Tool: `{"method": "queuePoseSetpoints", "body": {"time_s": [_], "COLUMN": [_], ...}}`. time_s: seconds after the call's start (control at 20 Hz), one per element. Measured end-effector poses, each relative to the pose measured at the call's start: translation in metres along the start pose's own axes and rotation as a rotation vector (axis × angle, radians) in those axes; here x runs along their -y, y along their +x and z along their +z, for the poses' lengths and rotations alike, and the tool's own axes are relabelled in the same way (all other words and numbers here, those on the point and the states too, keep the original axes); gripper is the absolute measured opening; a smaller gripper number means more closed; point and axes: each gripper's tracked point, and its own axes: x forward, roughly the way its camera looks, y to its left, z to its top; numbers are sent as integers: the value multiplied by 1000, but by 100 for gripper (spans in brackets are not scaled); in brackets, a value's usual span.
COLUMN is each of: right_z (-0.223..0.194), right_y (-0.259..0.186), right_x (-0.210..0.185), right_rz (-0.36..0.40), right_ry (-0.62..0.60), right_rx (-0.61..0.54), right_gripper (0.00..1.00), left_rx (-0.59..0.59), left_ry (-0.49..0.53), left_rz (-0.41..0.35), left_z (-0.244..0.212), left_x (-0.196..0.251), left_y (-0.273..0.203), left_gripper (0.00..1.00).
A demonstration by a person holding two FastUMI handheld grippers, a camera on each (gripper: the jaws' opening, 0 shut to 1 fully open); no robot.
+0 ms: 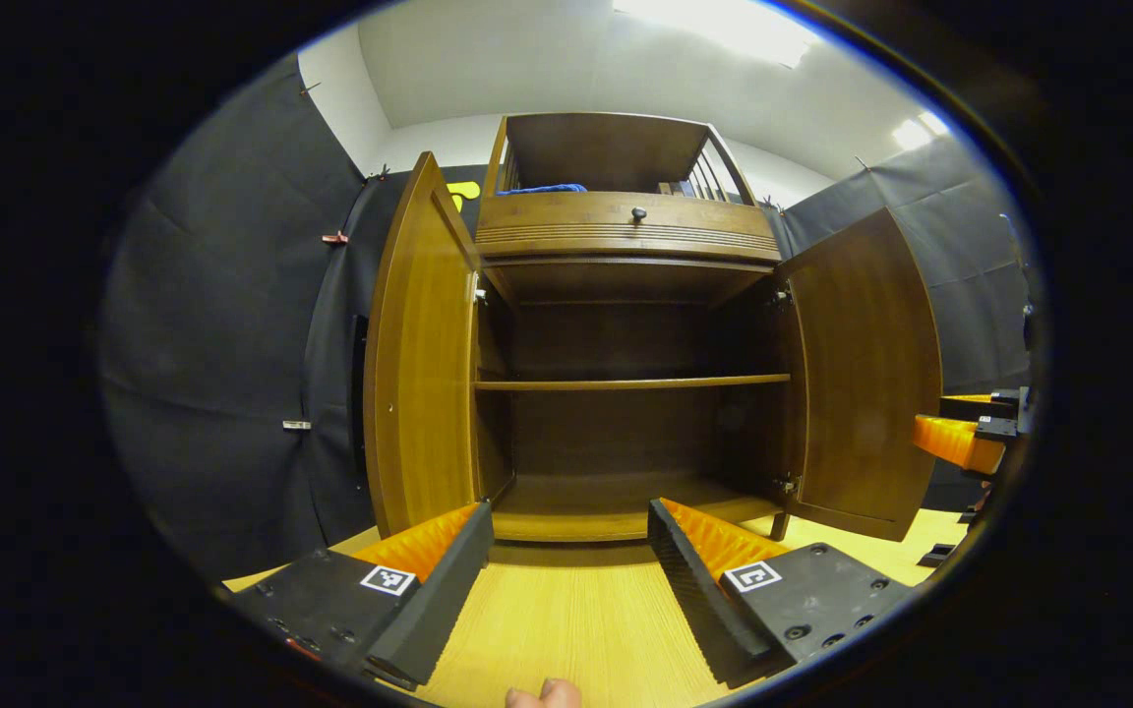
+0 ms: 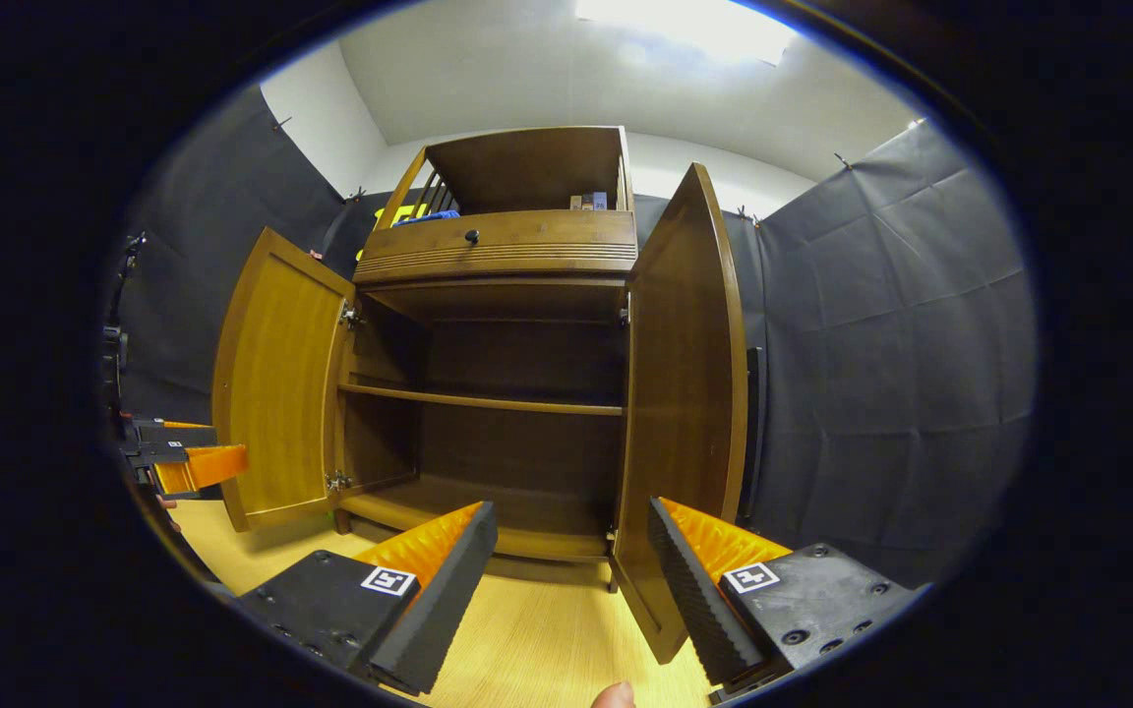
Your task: Open the right door of the double-door shoe cabinet with the right hand, and open the left door with the left hand.
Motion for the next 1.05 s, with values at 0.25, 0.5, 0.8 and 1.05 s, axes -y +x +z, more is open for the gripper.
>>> {"method": "queuePoseSetpoints", "body": {"time_s": [0.25,0.5,0.8,1.05], "right_z": [-1,-1,0,0], "right_y": [0,1,1,1], "right_x": [-1,-2,-1,-1], "right_rz": [9,16,16,17], "right_ry": [3,-2,-2,-2], "right_rx": [0,-7,-3,-7], "right_gripper": [98,96,98,99], "left_rx": [8,16,11,12], "left_ry": [-6,-17,-1,1], "left_rz": [8,11,9,9], "left_z": [2,5,3,3], "left_x": [-4,-6,-2,-2], "left_y": [-1,-3,-2,-2], "left_gripper": [100,98,98,98]}}
